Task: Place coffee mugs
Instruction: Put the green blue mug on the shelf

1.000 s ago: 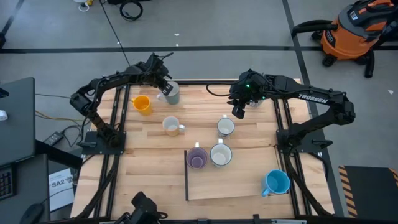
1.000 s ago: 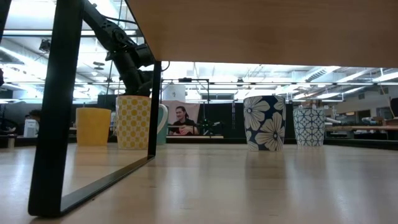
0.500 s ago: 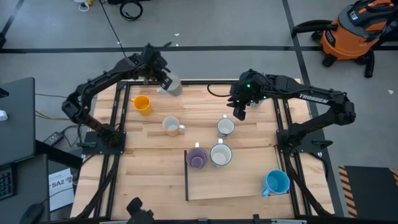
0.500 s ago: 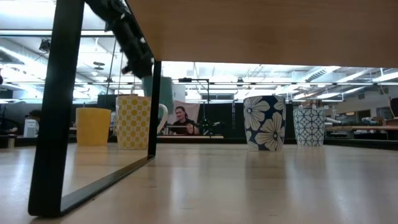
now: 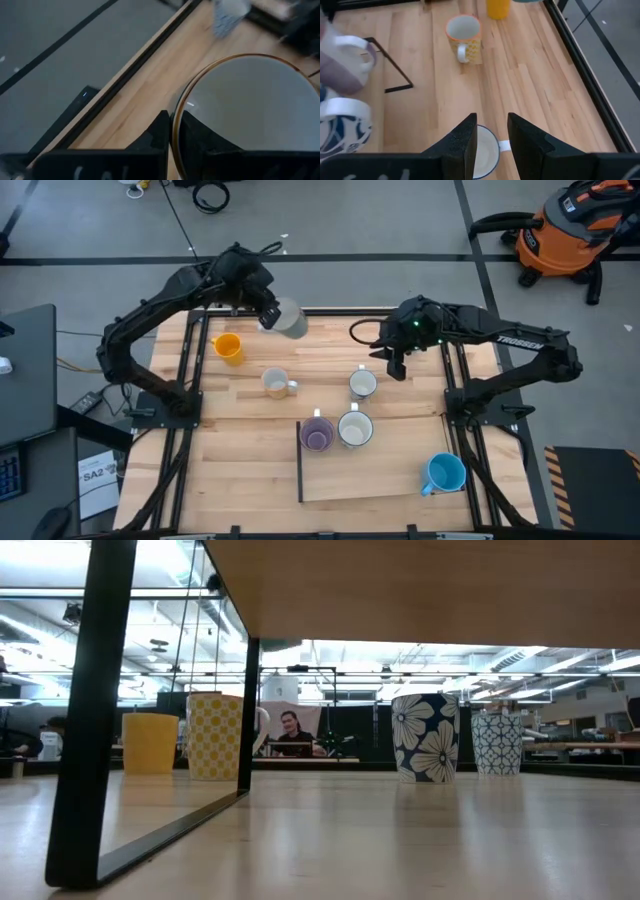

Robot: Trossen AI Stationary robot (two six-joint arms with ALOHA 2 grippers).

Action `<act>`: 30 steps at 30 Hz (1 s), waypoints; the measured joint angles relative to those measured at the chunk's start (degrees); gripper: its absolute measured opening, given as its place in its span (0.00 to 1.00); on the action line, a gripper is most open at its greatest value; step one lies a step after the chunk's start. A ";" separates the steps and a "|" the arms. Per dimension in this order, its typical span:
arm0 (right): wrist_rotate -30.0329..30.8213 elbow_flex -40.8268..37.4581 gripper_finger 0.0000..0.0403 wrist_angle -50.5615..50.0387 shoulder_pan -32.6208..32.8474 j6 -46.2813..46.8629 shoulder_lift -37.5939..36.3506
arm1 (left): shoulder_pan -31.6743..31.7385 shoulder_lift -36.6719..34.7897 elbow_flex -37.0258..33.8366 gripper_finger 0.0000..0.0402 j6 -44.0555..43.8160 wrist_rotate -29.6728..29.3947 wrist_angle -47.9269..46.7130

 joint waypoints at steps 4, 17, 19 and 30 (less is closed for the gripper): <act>0.03 0.00 0.28 0.01 1.43 0.02 -0.40 | -5.22 -0.05 4.20 0.08 -4.34 -0.04 -1.46; 0.20 0.00 0.28 -2.19 4.31 -2.10 -0.38 | -25.51 0.00 7.87 0.08 -24.35 -0.02 -3.77; 1.07 0.00 0.28 -2.25 4.45 -2.19 -0.38 | -28.64 0.02 7.87 0.08 -27.89 0.05 -3.63; 4.50 0.00 0.28 -2.25 4.73 -2.20 -0.38 | -43.98 0.08 7.87 0.07 -42.63 -5.68 -3.17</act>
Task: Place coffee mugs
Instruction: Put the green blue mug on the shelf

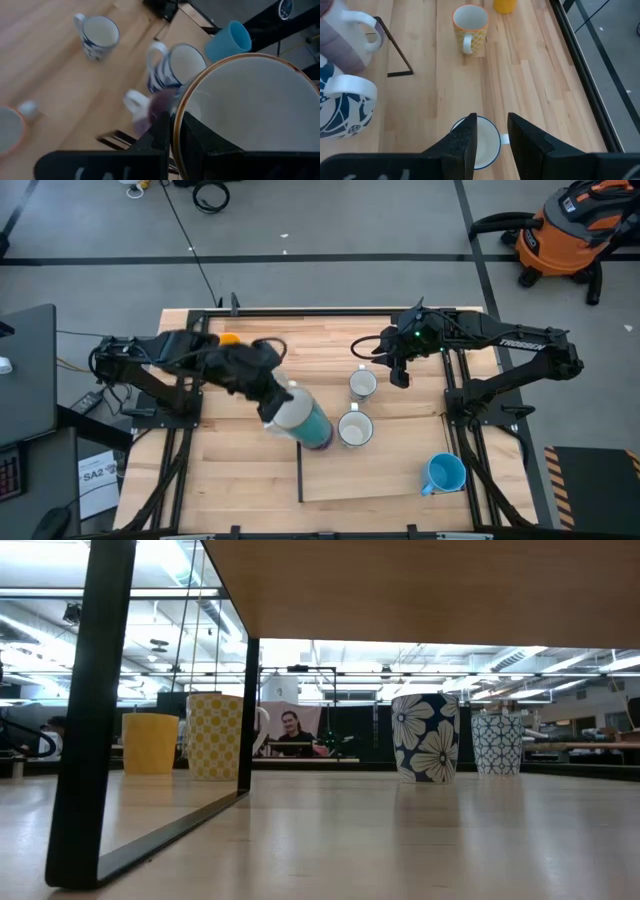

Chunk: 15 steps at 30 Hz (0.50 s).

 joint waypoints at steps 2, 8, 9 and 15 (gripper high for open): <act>0.00 0.00 0.28 0.08 0.00 0.02 0.00 | -2.28 0.00 0.00 0.07 -2.16 -1.15 0.00; 0.00 0.00 0.28 0.29 0.00 0.42 0.00 | -8.28 0.34 0.02 0.07 -9.34 -5.35 0.06; 0.00 0.00 0.28 0.46 0.00 0.43 0.02 | -9.24 0.47 0.00 0.07 -10.55 -5.97 0.07; 0.00 0.00 0.28 1.62 0.00 0.45 0.04 | -14.00 1.84 -0.51 0.07 -15.96 -7.50 1.22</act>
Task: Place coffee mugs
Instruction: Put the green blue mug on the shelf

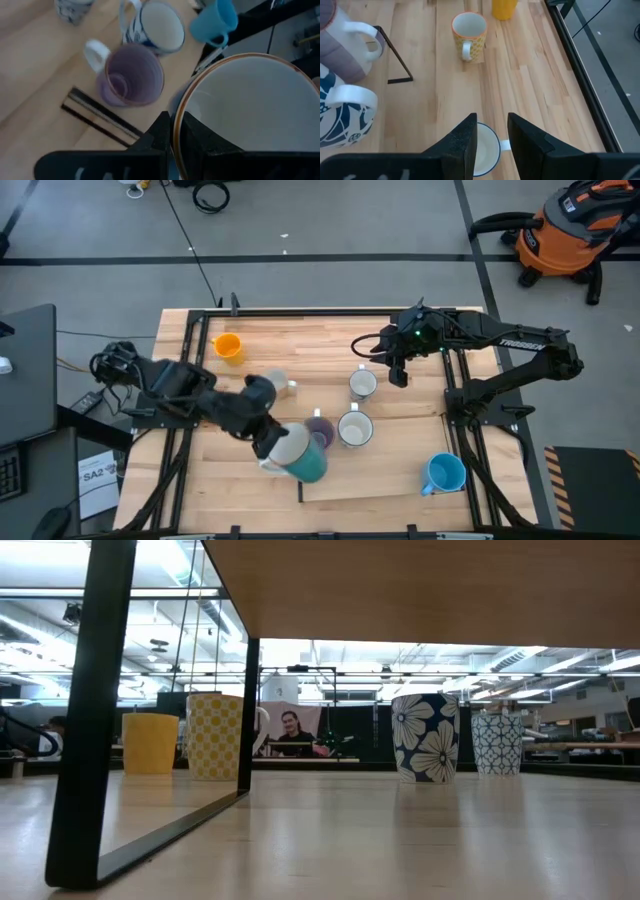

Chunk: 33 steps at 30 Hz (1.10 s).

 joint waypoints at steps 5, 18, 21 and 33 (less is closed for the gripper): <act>0.00 0.00 0.28 0.27 -0.02 0.03 0.00 | -2.89 2.42 -0.03 0.07 -2.07 -0.61 2.62; 0.00 0.00 0.28 0.34 0.00 0.13 0.00 | -6.64 7.54 -0.03 0.07 -8.28 -1.99 7.67; 0.00 0.00 0.28 0.34 0.00 0.09 0.00 | -7.03 8.20 -0.03 0.07 -10.79 -2.27 9.19; 0.00 0.00 0.28 0.28 0.00 0.00 0.00 | -7.86 8.59 0.41 0.07 -16.51 -6.28 10.15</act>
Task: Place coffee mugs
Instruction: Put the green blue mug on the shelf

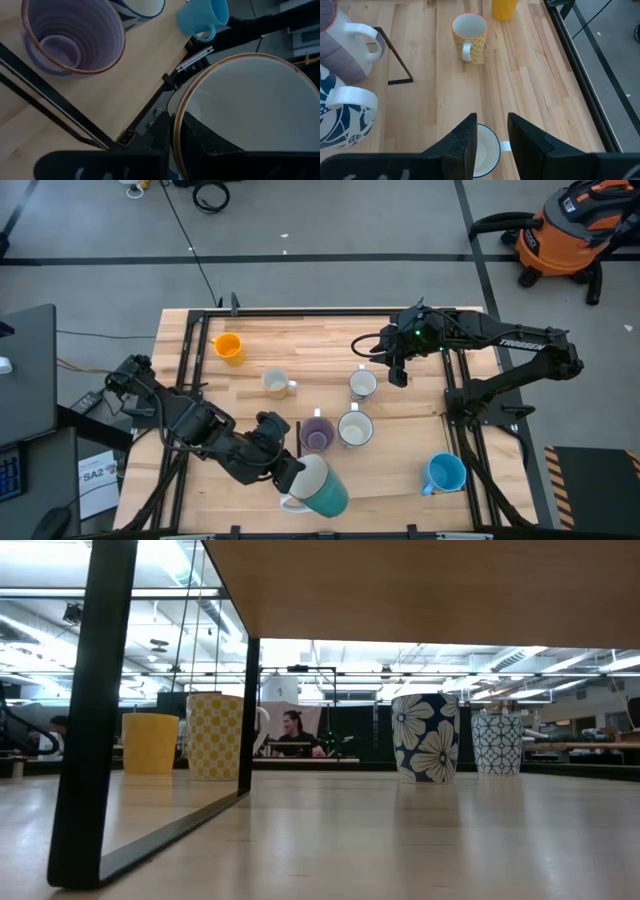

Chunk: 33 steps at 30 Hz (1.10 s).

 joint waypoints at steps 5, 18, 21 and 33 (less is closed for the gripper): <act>-0.02 0.00 0.28 0.00 0.00 0.00 0.00 | 0.02 -0.02 0.07 0.07 -0.54 -0.08 1.34; -0.02 0.00 0.28 0.02 0.04 0.02 0.00 | 0.52 4.06 0.09 0.07 -0.55 -2.71 -4.44; -0.07 0.00 0.28 0.33 1.07 0.02 -0.12 | 0.80 5.10 0.09 0.07 -0.55 -2.67 -4.52; -1.57 1.40 0.28 9.36 16.98 0.00 -4.74 | 2.76 5.07 0.08 0.07 -1.77 -1.92 -8.77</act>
